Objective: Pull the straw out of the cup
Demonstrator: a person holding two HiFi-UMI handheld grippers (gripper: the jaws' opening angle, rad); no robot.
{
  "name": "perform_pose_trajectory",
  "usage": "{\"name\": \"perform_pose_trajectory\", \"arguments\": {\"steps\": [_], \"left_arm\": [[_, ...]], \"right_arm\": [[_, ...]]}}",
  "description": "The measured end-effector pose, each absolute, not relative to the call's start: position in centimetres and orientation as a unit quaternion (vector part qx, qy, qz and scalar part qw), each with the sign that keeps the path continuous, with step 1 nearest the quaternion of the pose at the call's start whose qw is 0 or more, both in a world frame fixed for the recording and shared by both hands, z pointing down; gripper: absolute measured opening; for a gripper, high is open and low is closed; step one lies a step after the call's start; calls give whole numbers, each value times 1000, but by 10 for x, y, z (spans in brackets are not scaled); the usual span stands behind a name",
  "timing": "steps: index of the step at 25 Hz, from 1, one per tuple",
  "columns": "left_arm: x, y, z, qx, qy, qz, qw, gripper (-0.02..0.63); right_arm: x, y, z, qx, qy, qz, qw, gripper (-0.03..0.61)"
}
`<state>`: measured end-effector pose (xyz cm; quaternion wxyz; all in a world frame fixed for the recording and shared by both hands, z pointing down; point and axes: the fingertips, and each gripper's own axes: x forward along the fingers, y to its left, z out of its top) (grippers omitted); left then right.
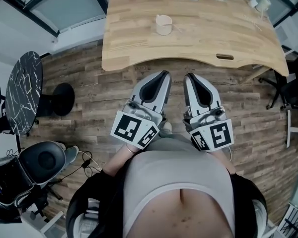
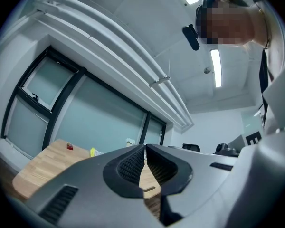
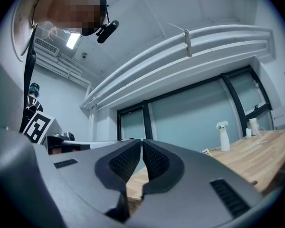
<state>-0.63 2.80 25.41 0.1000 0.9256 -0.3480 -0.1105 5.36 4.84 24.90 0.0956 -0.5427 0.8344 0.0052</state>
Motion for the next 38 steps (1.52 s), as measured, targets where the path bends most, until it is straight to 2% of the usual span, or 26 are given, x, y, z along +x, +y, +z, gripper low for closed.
{"name": "perform_pose_trajectory", "arguments": {"steps": [38], "left_arm": [[-3, -4, 264, 918, -369, -108, 94, 14]], "right_arm": [[58, 13, 258, -519, 848, -1, 103, 37]]}}
